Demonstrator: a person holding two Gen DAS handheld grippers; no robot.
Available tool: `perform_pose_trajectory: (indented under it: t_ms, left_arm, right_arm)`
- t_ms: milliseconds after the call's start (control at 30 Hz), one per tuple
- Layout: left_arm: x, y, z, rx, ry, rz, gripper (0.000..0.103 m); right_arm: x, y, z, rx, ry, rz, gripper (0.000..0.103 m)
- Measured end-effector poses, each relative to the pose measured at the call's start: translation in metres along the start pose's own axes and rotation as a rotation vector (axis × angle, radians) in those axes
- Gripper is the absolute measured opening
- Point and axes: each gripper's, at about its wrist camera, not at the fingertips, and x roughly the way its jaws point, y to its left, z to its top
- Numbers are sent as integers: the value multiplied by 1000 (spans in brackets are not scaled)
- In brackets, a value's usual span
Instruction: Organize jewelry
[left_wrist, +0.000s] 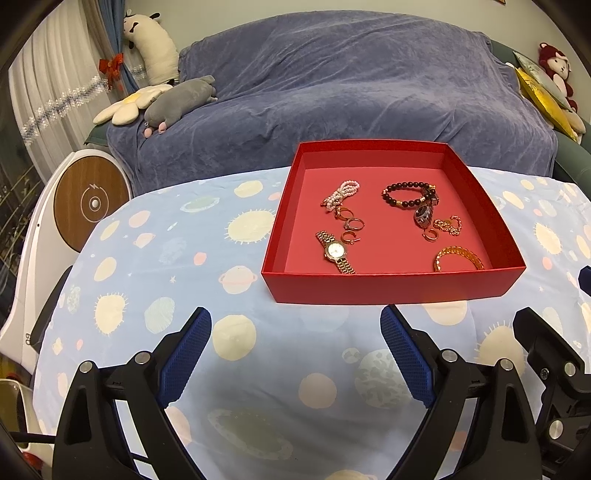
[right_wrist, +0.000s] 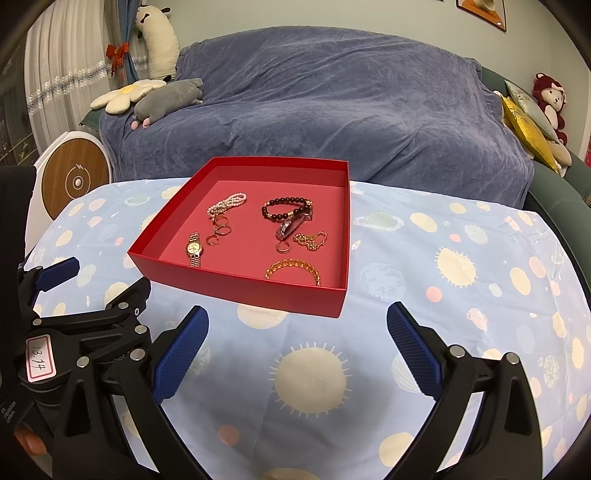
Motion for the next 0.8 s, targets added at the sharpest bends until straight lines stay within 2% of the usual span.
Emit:
perform_pose_trajectory:
  t_ms: [133,500,800]
  left_arm:
    - [4,0,-1,-5,14,-11,91]
    - [1,-1,-4,-8,-27,12,91]
    - [1,0,-4,-13,-23,9,91]
  right_arm:
    - [0,0,0,0,2,-1,95]
    - [1,-3,-2,2,4,3,96]
    - [1,-4,-2,0,2,-1,96]
